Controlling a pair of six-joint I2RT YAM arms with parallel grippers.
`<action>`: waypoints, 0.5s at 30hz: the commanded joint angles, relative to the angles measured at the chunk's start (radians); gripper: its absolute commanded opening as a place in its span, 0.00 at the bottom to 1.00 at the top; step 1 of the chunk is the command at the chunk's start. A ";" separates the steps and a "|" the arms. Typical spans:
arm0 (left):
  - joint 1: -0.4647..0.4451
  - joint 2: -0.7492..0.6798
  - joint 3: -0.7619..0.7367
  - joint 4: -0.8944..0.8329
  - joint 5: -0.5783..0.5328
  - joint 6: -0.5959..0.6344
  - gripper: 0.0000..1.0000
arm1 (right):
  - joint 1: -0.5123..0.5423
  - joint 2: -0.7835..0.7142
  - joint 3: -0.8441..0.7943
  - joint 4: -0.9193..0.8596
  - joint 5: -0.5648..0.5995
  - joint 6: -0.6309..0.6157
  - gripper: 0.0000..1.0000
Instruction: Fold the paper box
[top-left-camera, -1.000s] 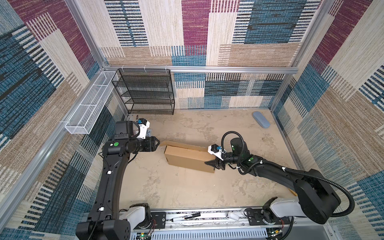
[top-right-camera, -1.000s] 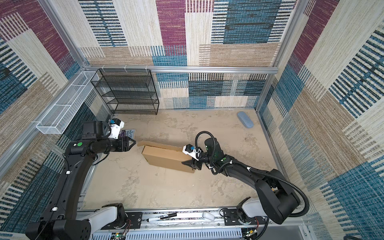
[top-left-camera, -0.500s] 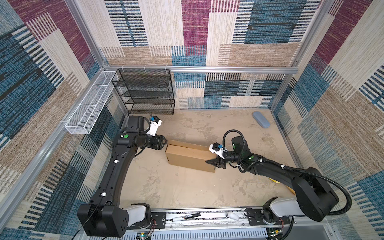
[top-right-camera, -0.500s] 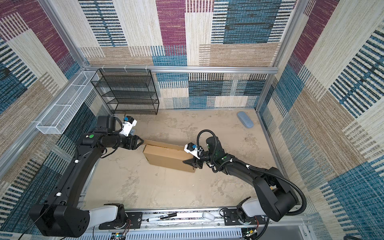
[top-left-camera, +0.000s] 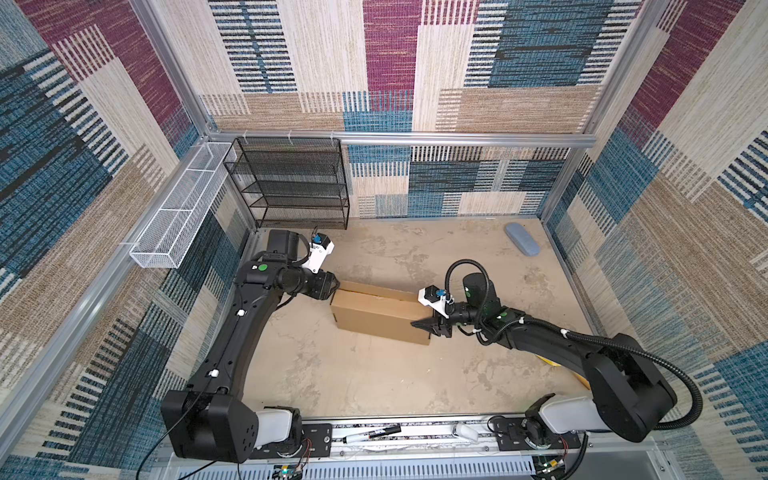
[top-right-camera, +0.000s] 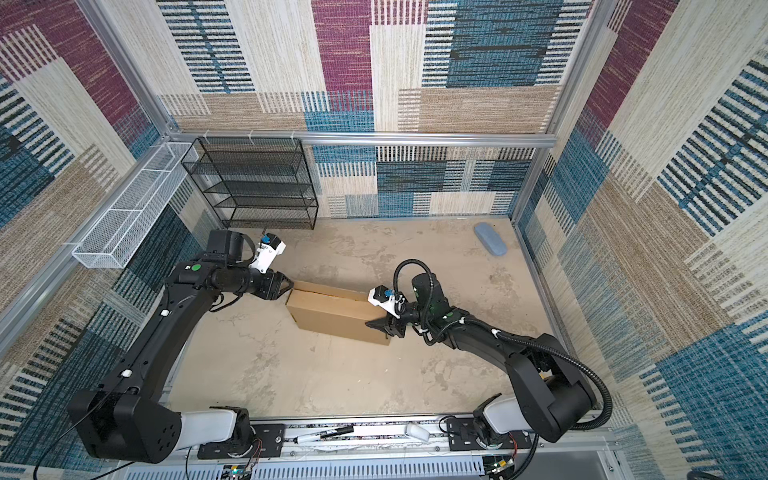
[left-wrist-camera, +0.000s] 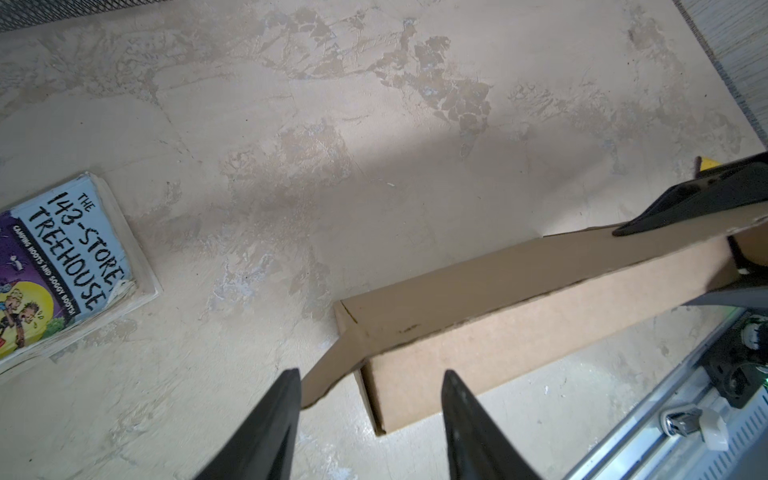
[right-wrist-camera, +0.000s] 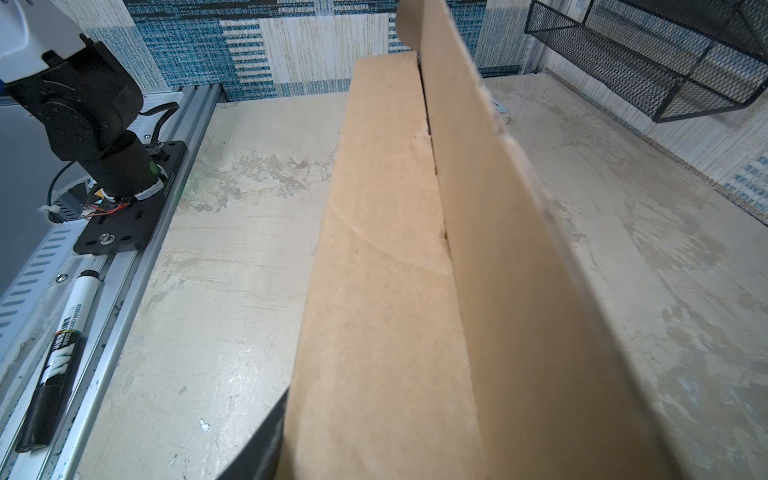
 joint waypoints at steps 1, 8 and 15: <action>-0.005 0.016 0.004 0.019 -0.020 0.020 0.56 | -0.001 -0.001 0.009 -0.020 0.012 0.001 0.47; -0.030 0.031 -0.004 0.019 -0.025 0.003 0.47 | -0.001 -0.005 0.007 -0.018 0.022 0.002 0.47; -0.044 -0.018 -0.031 0.013 -0.042 -0.032 0.35 | -0.001 0.014 0.016 -0.008 0.025 0.007 0.45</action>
